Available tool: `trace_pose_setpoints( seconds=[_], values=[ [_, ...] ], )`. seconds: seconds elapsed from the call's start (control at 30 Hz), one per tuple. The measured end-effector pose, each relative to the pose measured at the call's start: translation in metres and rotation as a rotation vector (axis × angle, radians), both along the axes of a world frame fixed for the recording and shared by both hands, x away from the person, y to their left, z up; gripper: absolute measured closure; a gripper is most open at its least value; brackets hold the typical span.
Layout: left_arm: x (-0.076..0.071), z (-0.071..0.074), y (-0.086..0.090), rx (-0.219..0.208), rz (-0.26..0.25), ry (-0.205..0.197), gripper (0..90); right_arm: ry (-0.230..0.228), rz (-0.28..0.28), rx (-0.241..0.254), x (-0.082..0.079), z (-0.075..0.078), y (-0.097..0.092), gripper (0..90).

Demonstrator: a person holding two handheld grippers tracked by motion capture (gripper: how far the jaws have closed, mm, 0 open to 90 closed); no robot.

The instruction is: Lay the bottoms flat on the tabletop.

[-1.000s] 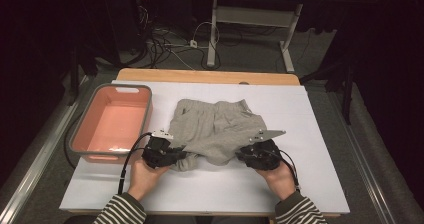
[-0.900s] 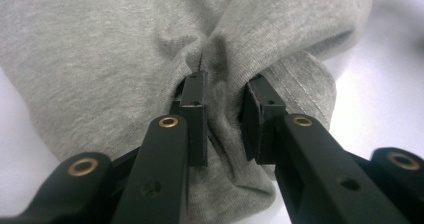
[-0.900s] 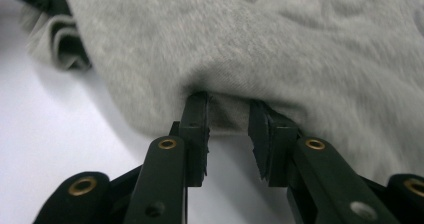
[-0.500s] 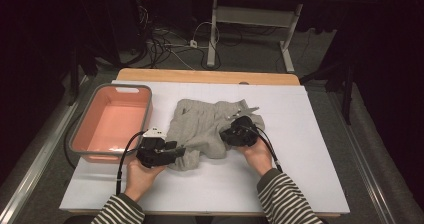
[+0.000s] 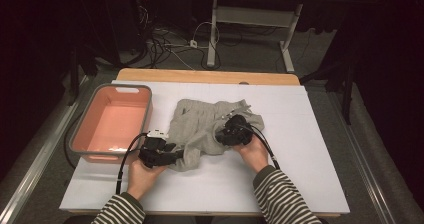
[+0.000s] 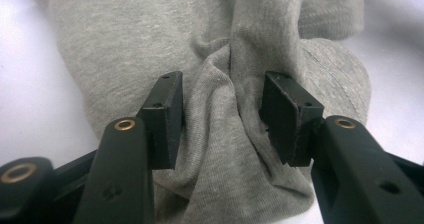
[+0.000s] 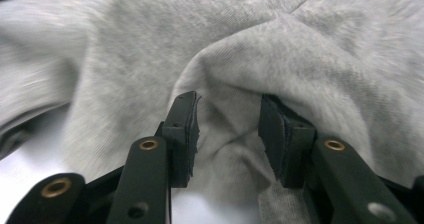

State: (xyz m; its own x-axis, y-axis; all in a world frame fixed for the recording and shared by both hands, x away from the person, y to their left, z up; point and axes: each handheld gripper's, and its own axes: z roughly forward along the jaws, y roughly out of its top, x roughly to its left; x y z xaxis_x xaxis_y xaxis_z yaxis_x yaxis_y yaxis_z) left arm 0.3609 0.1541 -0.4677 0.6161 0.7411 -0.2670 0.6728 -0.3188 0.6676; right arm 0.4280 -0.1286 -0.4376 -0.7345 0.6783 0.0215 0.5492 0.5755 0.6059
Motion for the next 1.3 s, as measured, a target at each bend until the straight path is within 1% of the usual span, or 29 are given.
trace_pose_setpoints(
  seconds=[0.1, 0.17, 0.23, 0.27, 0.3, 0.33, 0.37, 0.4, 0.47, 0.5, 0.57, 0.6, 0.67, 0.73, 0.77, 0.9, 0.93, 1.0, 1.07, 1.13, 1.23, 1.3],
  values=[
    [-0.001, 0.000, -0.001, 0.005, 0.000, -0.003, 48.5, -0.044, 0.023, 0.012, -0.022, 0.012, -0.012, 59.3],
    [-0.002, 0.000, -0.003, 0.018, -0.001, -0.014, 47.6, -0.076, 0.034, 0.014, -0.039, 0.018, -0.022, 59.4],
    [-0.003, 0.000, -0.004, 0.028, -0.001, -0.020, 47.3, -0.097, 0.043, 0.009, -0.054, 0.019, -0.034, 63.3],
    [-0.003, 0.000, -0.004, 0.028, -0.001, -0.019, 47.3, -0.097, 0.038, -0.002, -0.059, 0.018, -0.037, 66.3],
    [-0.002, 0.000, -0.004, 0.027, -0.001, -0.019, 47.2, -0.102, 0.035, -0.030, -0.063, 0.016, -0.041, 68.6],
    [-0.002, 0.000, -0.004, 0.026, -0.001, -0.018, 47.2, -0.105, 0.032, -0.068, -0.066, 0.011, -0.045, 69.9],
    [-0.002, 0.000, -0.004, 0.026, -0.001, -0.017, 47.2, -0.097, 0.024, -0.094, -0.067, 0.006, -0.048, 70.5],
    [-0.003, 0.000, -0.004, 0.027, 0.000, -0.018, 47.0, -0.084, 0.012, -0.105, -0.066, 0.000, -0.051, 70.8],
    [-0.003, 0.000, -0.005, 0.030, -0.001, -0.020, 46.9, -0.046, -0.021, -0.104, -0.059, -0.010, -0.056, 71.0],
    [-0.003, 0.000, -0.005, 0.031, -0.001, -0.020, 46.8, -0.035, -0.031, -0.109, -0.055, -0.014, -0.057, 71.0],
    [-0.003, 0.000, -0.005, 0.033, -0.001, -0.022, 46.7, -0.031, -0.051, -0.109, -0.047, -0.017, -0.058, 70.7],
    [-0.003, 0.000, -0.005, 0.034, 0.000, -0.023, 46.7, -0.038, -0.061, -0.102, -0.044, -0.017, -0.057, 70.3],
    [-0.003, 0.000, -0.006, 0.036, 0.001, -0.024, 46.7, -0.060, -0.076, -0.115, -0.039, -0.017, -0.056, 68.8],
    [-0.004, 0.000, -0.006, 0.035, 0.001, -0.023, 46.3, -0.074, -0.088, -0.110, -0.033, -0.017, -0.054, 68.3],
    [-0.004, 0.000, -0.006, 0.035, 0.001, -0.024, 46.2, -0.074, -0.094, -0.096, -0.031, -0.015, -0.054, 68.7],
    [-0.004, 0.001, -0.006, 0.035, 0.000, -0.024, 46.2, -0.084, -0.106, -0.008, -0.021, -0.001, -0.052, 70.2],
    [-0.004, 0.000, -0.006, 0.034, 0.000, -0.024, 46.1, -0.088, -0.106, 0.006, -0.018, 0.002, -0.051, 70.5],
    [-0.004, 0.001, -0.006, 0.035, -0.001, -0.024, 45.9, -0.092, -0.114, 0.015, -0.010, 0.008, -0.048, 70.8],
    [-0.004, 0.001, -0.006, 0.034, -0.002, -0.024, 45.6, -0.090, -0.119, 0.012, -0.001, 0.011, -0.043, 70.8],
    [-0.004, 0.001, -0.006, 0.033, -0.004, -0.024, 45.5, -0.086, -0.121, -0.009, 0.010, 0.011, -0.038, 70.9],
    [-0.004, 0.001, -0.005, 0.031, -0.007, -0.022, 45.5, -0.065, -0.130, -0.038, 0.023, 0.003, -0.031, 71.0],
    [-0.004, 0.001, -0.005, 0.030, -0.008, -0.021, 45.5, -0.055, -0.138, -0.048, 0.028, -0.003, -0.028, 70.7]
  ],
)
